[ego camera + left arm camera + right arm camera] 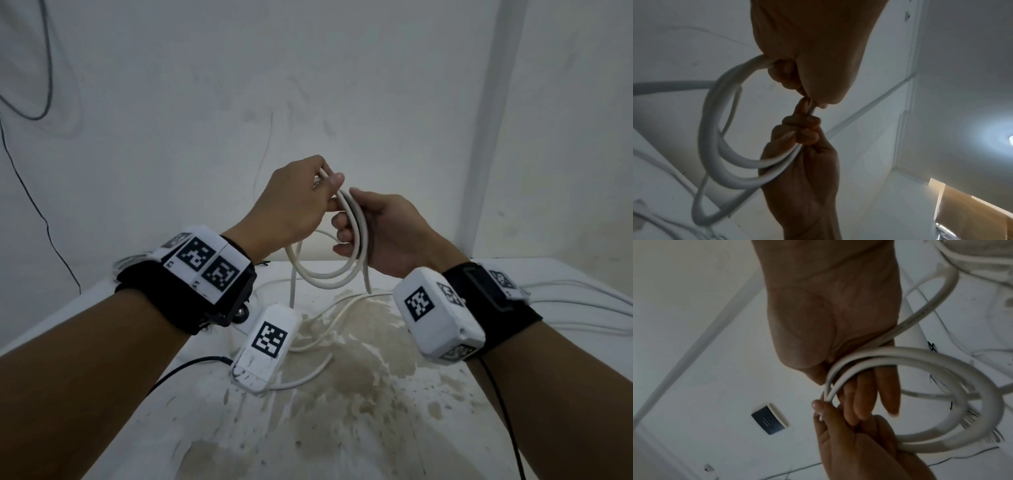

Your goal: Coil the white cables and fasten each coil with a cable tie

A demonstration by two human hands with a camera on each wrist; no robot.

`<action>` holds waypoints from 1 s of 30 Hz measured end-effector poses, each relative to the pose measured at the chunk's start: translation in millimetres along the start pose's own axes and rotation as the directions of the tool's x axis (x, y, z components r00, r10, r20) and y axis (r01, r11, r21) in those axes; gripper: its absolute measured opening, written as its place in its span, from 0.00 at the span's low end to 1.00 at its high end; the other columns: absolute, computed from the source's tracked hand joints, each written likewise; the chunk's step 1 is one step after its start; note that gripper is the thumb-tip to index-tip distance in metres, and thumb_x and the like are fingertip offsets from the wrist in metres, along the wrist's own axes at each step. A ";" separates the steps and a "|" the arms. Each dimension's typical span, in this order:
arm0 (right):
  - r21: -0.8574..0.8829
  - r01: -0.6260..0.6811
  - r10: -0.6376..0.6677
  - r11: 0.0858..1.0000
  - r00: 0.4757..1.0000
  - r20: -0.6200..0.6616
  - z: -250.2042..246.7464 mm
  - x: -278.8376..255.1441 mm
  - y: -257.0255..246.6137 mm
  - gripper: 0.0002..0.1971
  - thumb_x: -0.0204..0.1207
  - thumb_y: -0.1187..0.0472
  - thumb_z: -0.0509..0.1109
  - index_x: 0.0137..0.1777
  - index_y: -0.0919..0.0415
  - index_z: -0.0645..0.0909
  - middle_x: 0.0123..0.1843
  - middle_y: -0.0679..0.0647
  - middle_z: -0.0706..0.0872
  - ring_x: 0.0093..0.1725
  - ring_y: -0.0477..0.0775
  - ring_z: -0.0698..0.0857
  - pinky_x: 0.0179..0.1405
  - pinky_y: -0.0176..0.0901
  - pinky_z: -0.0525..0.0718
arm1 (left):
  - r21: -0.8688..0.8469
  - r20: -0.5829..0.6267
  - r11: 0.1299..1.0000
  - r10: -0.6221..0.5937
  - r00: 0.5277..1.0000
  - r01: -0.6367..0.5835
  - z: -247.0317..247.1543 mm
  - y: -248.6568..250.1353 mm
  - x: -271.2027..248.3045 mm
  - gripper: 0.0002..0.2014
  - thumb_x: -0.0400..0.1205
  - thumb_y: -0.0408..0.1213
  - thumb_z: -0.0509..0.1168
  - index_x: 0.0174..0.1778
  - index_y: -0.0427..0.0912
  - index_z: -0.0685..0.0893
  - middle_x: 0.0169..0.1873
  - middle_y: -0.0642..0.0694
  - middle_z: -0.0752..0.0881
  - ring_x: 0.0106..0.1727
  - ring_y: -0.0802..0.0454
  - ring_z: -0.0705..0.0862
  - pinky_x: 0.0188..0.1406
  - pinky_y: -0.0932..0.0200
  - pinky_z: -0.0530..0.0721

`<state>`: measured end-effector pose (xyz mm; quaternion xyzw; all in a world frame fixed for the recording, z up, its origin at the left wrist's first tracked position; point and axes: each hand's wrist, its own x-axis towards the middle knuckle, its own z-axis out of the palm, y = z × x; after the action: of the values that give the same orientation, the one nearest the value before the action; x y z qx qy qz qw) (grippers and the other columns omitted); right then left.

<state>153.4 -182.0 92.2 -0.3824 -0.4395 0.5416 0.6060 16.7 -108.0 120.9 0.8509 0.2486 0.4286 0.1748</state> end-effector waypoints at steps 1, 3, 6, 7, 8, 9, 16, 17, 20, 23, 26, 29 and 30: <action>-0.009 -0.019 0.019 1.000 1.000 0.009 0.9 -0.2 -1.7 0.22 0.89 0.49 0.54 0.45 0.62 0.83 0.26 0.51 0.76 0.22 0.47 0.72 0.24 0.38 0.78 | 0.021 -0.008 1.000 0.003 1.000 -0.002 0.3 -0.1 0.4 0.12 0.88 0.44 0.61 0.45 0.39 0.82 0.29 0.56 0.79 0.28 0.67 0.80 0.30 0.75 0.70; -0.038 -0.021 0.021 0.999 1.000 -0.006 4.0 0.3 -3.7 0.20 0.88 0.46 0.57 0.40 0.58 0.77 0.22 0.46 0.65 0.19 0.43 0.61 0.17 0.34 0.65 | 0.086 -0.037 0.996 -0.001 0.999 0.004 2.4 -1.2 1.5 0.14 0.88 0.47 0.61 0.46 0.40 0.83 0.27 0.57 0.77 0.29 0.62 0.76 0.30 0.71 0.68; 0.009 0.083 -0.081 0.997 0.987 -0.137 7.8 5.9 -5.2 0.20 0.88 0.47 0.59 0.36 0.56 0.72 0.23 0.46 0.61 0.19 0.44 0.56 0.14 0.34 0.57 | 0.189 -0.135 0.981 -0.019 0.991 0.045 6.1 -3.0 -2.4 0.16 0.88 0.51 0.58 0.57 0.41 0.80 0.43 0.54 0.80 0.42 0.57 0.77 0.45 0.60 0.73; 0.054 0.143 -0.129 0.988 0.970 -0.206 7.0 8.3 -6.6 0.20 0.89 0.48 0.58 0.36 0.56 0.71 0.23 0.46 0.61 0.19 0.44 0.56 0.14 0.35 0.57 | 0.246 -0.208 0.969 0.020 0.978 0.033 6.9 -2.0 -7.4 0.17 0.88 0.52 0.58 0.60 0.41 0.77 0.50 0.51 0.78 0.47 0.53 0.76 0.50 0.57 0.73; 0.104 0.207 -0.172 0.973 0.946 -0.274 5.2 10.4 -8.6 0.21 0.89 0.48 0.58 0.35 0.57 0.71 0.23 0.47 0.61 0.19 0.45 0.56 0.14 0.36 0.57 | 0.310 -0.274 0.951 0.092 0.957 -0.003 6.5 0.7 -14.4 0.16 0.88 0.52 0.58 0.57 0.41 0.76 0.51 0.49 0.77 0.49 0.51 0.75 0.50 0.54 0.73; 0.148 0.268 -0.207 0.952 0.920 -0.333 2.8 12.1 -11.4 0.21 0.89 0.48 0.57 0.35 0.57 0.70 0.23 0.47 0.61 0.19 0.45 0.56 0.14 0.36 0.57 | 0.353 -0.270 0.935 0.137 0.953 -0.034 5.9 3.6 -21.6 0.15 0.88 0.51 0.57 0.50 0.42 0.77 0.46 0.50 0.78 0.46 0.49 0.77 0.48 0.52 0.74; 0.298 0.458 -0.264 0.838 0.817 -0.513 7.8 14.4 -20.1 0.21 0.90 0.49 0.57 0.35 0.58 0.70 0.22 0.47 0.63 0.18 0.46 0.57 0.14 0.37 0.60 | -0.374 0.437 0.692 -0.456 0.775 0.618 36.2 19.0 -46.5 0.26 0.92 0.48 0.52 0.50 0.29 0.86 0.30 0.42 0.90 0.28 0.51 0.90 0.24 0.63 0.84; 0.305 0.473 -0.259 0.827 0.801 -0.540 9.9 14.1 -20.7 0.21 0.90 0.49 0.57 0.35 0.58 0.70 0.22 0.47 0.63 0.18 0.46 0.57 0.15 0.37 0.60 | -0.510 0.480 0.512 -0.496 0.723 0.691 39.1 20.8 -44.1 0.25 0.92 0.47 0.51 0.54 0.26 0.83 0.30 0.39 0.89 0.27 0.49 0.89 0.24 0.61 0.86; 0.330 0.501 -0.228 0.800 0.762 -0.606 13.5 11.9 -23.1 0.20 0.89 0.50 0.57 0.35 0.58 0.70 0.22 0.48 0.65 0.16 0.46 0.59 0.14 0.36 0.61 | -0.680 0.640 0.016 -0.476 0.604 0.733 43.9 28.1 -39.3 0.18 0.93 0.42 0.50 0.63 0.28 0.73 0.26 0.34 0.85 0.25 0.44 0.85 0.26 0.56 0.86; 0.295 0.524 -0.229 0.799 0.718 -0.657 11.5 9.2 -25.3 0.20 0.89 0.50 0.57 0.35 0.57 0.70 0.21 0.48 0.65 0.15 0.46 0.60 0.15 0.35 0.61 | -0.791 0.526 -0.048 -0.561 0.639 0.610 47.7 26.5 -25.7 0.15 0.89 0.29 0.49 0.66 0.32 0.77 0.42 0.34 0.89 0.36 0.44 0.89 0.40 0.48 0.88; 0.264 0.548 -0.214 0.794 0.658 -0.722 2.0 6.6 -28.5 0.20 0.89 0.50 0.57 0.35 0.57 0.69 0.19 0.47 0.65 0.14 0.46 0.60 0.15 0.34 0.60 | -0.857 0.424 -0.061 -0.648 0.633 0.511 46.1 25.9 -16.9 0.18 0.85 0.22 0.47 0.64 0.30 0.78 0.39 0.37 0.86 0.36 0.44 0.88 0.39 0.43 0.87; 0.227 0.578 -0.183 0.784 0.564 -0.805 -13.5 2.1 -35.3 0.20 0.89 0.52 0.56 0.35 0.57 0.69 0.20 0.49 0.67 0.14 0.47 0.61 0.16 0.33 0.60 | -0.868 0.389 -0.050 -0.686 0.615 0.494 40.7 29.0 -14.7 0.15 0.84 0.19 0.44 0.48 0.30 0.77 0.35 0.38 0.76 0.33 0.46 0.81 0.37 0.43 0.87; 0.206 0.583 -0.169 0.786 0.524 -0.835 -19.0 -1.0 -37.9 0.19 0.89 0.53 0.56 0.35 0.58 0.70 0.21 0.50 0.68 0.13 0.47 0.61 0.16 0.32 0.60 | -0.866 0.392 -0.054 -0.691 0.608 0.497 37.7 28.5 -14.2 0.15 0.84 0.19 0.44 0.43 0.31 0.75 0.34 0.39 0.74 0.31 0.48 0.78 0.38 0.44 0.87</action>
<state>183.5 -187.3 121.6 -0.3131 -0.0629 0.2580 0.9118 48.1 -142.6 104.7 0.3355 0.3053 0.4320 0.7795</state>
